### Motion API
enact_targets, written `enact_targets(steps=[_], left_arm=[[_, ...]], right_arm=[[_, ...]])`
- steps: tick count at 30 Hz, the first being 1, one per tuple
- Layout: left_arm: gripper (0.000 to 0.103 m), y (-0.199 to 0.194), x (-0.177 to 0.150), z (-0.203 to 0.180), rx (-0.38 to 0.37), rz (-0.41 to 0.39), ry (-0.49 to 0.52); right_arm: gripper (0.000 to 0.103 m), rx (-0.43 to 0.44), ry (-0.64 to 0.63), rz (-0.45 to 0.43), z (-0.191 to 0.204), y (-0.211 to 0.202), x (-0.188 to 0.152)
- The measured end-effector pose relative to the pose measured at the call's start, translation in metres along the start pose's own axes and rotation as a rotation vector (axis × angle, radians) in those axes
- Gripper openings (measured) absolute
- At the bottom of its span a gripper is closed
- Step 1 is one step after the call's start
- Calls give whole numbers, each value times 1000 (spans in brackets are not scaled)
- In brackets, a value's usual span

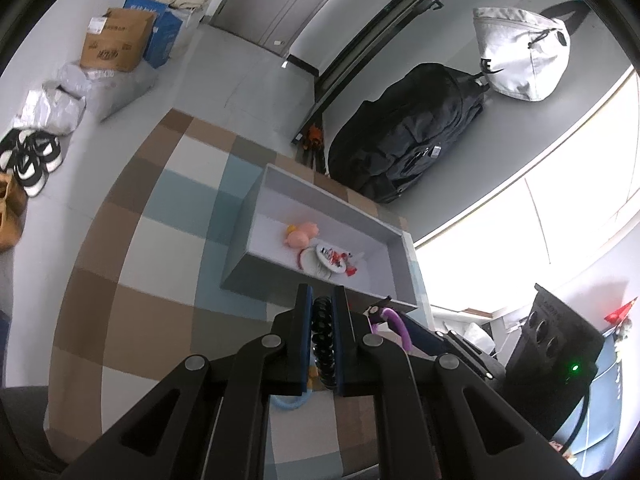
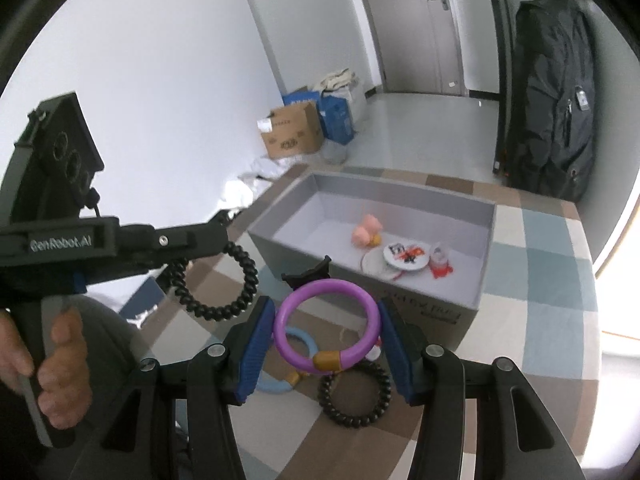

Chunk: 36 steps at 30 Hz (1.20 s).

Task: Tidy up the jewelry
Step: 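Carry the black coil bracelet and purple ring over the grey box with both grippers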

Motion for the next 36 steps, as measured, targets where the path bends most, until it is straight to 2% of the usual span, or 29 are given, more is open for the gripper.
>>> enact_targets(steps=[8, 19, 26, 36], left_arm=[[5, 3, 15, -27, -5, -23, 52], [5, 32, 50, -55, -28, -12, 80], [5, 59, 57, -50, -12, 28, 87], [5, 81, 53, -38, 24, 71, 87]], right_arm=[[52, 20, 51, -60, -19, -16, 25], [51, 54, 99, -73, -52, -14, 51], [51, 75, 88, -48, -69, 6, 64], [51, 101, 132, 8, -83, 28, 50]])
Point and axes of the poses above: each gripper's, at about its wrist camera, not at the fingertips, and y roughly the way its jaws point, z to its left, x to its top, the point moved 7 cm from there along y, roughly the way its jaws point, and after that the axes turned 10 degrees about -y, right-handed, at the moved point
